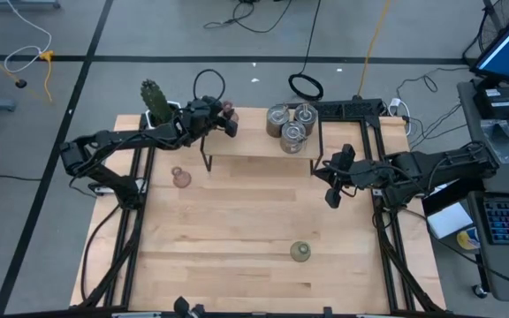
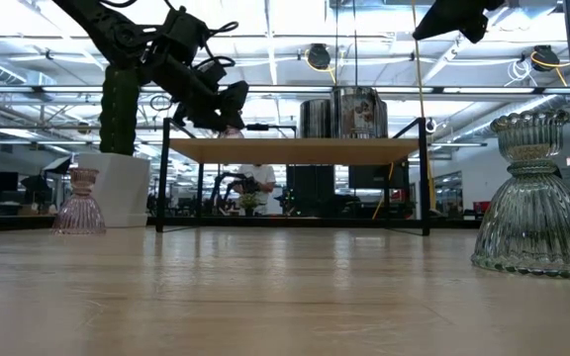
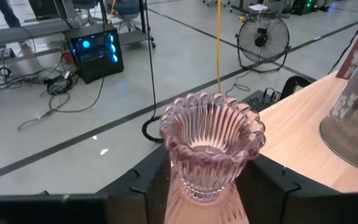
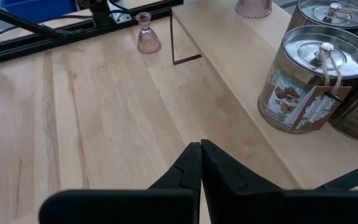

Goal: Pick & Place candle stick holders
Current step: Put the right purple glass candle holder on the shelf

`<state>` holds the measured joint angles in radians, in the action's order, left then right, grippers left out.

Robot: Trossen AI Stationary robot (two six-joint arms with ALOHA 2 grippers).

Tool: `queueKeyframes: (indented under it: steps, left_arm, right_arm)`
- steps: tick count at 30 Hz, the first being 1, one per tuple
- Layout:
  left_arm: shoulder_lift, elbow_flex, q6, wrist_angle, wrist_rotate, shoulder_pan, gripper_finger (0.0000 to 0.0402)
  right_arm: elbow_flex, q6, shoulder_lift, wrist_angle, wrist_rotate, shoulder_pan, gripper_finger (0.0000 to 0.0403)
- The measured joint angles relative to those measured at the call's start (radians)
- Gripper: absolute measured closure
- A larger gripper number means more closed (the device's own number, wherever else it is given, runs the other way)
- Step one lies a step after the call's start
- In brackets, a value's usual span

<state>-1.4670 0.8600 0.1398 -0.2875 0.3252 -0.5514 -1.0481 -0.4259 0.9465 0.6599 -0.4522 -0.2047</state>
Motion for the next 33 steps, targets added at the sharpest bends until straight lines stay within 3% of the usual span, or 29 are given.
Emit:
queueKeyframes:
  steps: [12, 24, 33]
  left_arm:
    - [0.001, 0.000, -0.007, 0.005, 0.000, 0.026, 0.0254]
    - [0.008, 0.000, -0.023, 0.012, 0.024, 0.029, 0.0227]
    - [0.008, 0.000, -0.033, 0.010, 0.052, 0.043, 0.0240]
  right_arm:
    - [0.000, 0.000, 0.000, -0.040, 0.003, 0.000, 0.0403]
    - [0.000, -0.003, 0.000, -0.044, 0.007, 0.000, 0.0403]
    - [0.000, 0.000, 0.000, -0.044, 0.007, 0.000, 0.0403]
